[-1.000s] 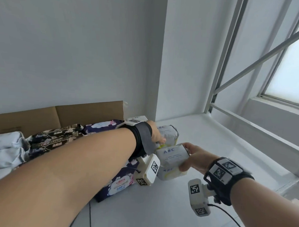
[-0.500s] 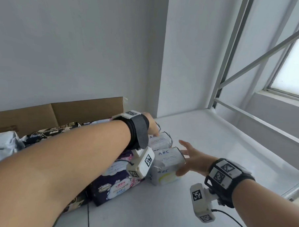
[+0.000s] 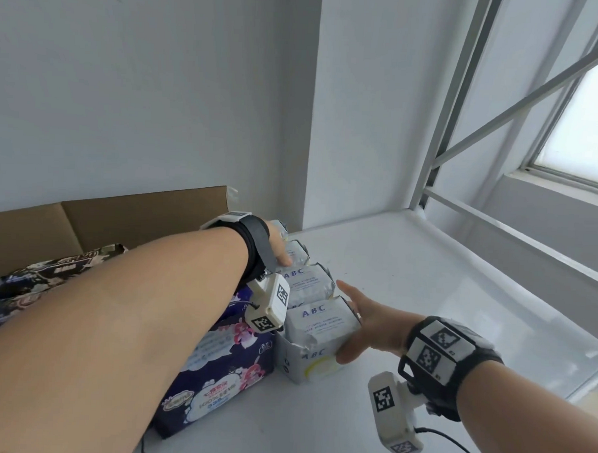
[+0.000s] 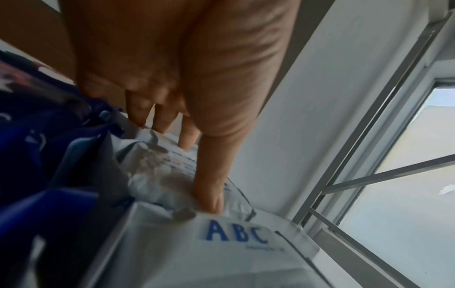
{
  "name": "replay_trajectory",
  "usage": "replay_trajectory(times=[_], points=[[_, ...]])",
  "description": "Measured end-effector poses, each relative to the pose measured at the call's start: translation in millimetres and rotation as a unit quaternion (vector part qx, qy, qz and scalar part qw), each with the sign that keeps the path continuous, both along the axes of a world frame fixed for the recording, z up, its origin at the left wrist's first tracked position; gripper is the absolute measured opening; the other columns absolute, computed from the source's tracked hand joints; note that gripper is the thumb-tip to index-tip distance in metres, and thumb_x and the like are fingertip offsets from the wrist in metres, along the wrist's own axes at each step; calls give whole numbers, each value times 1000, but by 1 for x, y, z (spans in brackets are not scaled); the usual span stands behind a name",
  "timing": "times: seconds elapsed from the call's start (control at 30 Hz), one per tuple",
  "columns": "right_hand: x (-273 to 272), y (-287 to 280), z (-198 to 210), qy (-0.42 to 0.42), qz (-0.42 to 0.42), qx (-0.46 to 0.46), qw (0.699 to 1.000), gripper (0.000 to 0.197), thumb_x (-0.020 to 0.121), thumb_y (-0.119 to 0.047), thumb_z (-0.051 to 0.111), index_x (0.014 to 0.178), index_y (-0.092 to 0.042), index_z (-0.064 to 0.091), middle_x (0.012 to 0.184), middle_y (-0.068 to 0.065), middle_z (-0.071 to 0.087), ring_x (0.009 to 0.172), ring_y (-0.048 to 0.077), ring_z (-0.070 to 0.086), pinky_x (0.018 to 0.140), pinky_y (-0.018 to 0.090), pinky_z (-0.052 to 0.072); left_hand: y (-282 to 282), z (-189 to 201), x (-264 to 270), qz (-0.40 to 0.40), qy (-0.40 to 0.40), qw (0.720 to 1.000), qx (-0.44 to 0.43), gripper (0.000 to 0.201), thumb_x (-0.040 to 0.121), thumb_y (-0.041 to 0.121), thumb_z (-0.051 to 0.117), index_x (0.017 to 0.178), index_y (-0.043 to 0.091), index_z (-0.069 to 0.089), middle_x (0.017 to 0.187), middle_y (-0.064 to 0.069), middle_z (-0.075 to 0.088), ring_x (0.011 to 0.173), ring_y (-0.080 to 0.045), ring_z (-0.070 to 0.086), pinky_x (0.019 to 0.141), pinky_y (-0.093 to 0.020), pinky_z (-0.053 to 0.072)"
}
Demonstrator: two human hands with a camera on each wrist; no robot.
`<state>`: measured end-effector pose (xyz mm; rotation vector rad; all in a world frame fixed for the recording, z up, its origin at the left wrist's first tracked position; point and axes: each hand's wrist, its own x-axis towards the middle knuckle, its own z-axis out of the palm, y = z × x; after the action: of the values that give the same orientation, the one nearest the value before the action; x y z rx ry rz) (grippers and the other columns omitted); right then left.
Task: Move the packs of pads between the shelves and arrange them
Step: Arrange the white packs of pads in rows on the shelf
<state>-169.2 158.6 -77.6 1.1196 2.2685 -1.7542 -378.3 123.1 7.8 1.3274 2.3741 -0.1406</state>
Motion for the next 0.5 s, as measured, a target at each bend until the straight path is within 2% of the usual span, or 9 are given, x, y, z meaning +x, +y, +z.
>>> replay_trajectory(times=[0.07,0.13,0.2,0.27,0.3,0.4,0.43,0.5], points=[[-2,1,1,6,14,-5,1000,128,58,15,77,152,-31,4,141,7,48,127,27,49,110,48,36,3,-2,-4,-3,3,1000,-20,56,86,38,65,129,5,50,123,-11,59,100,-23,56,79,-27,41],[-3,0,3,21,29,-12,999,118,61,19,73,150,-30,14,137,8,53,125,28,51,108,49,38,6,-3,-6,1,-2,1000,-31,55,86,38,65,128,6,52,121,-11,59,93,-21,52,82,-29,43],[-6,-2,5,37,49,-14,998,106,63,22,69,145,-29,26,132,9,57,123,27,52,105,48,42,9,-4,-7,5,-5,999,-40,55,86,40,65,128,7,52,117,-10,59,92,-21,50,86,-31,44],[-9,-4,6,37,59,-10,998,96,65,24,66,139,-26,33,130,9,57,122,26,53,104,46,44,9,-5,-10,7,-17,999,-50,55,87,41,63,130,7,51,110,-9,55,93,-19,50,83,-29,42],[-10,-4,6,35,59,-6,998,93,65,25,65,138,-24,35,130,10,57,122,26,53,104,46,44,9,-6,-11,10,-23,998,-52,55,87,41,62,130,7,51,113,-10,56,93,-19,50,82,-29,41],[-12,-3,6,10,42,10,999,97,62,22,70,140,-22,34,128,10,58,121,27,53,104,47,43,4,-6,-15,9,-19,1000,-13,59,86,43,62,131,6,52,132,-10,56,110,-25,56,90,-31,44],[-12,-3,7,-11,36,24,999,102,61,18,74,144,-21,29,128,9,59,122,27,53,105,47,42,0,-5,-16,9,-7,1000,1,61,86,45,61,132,5,51,134,-10,55,117,-25,55,95,-32,44],[-10,-2,11,-67,22,53,996,120,59,8,81,151,-22,11,134,6,55,125,25,50,109,45,38,-6,-2,-19,18,-13,1000,18,64,85,49,61,132,6,50,134,-10,55,119,-25,54,96,-32,44]])
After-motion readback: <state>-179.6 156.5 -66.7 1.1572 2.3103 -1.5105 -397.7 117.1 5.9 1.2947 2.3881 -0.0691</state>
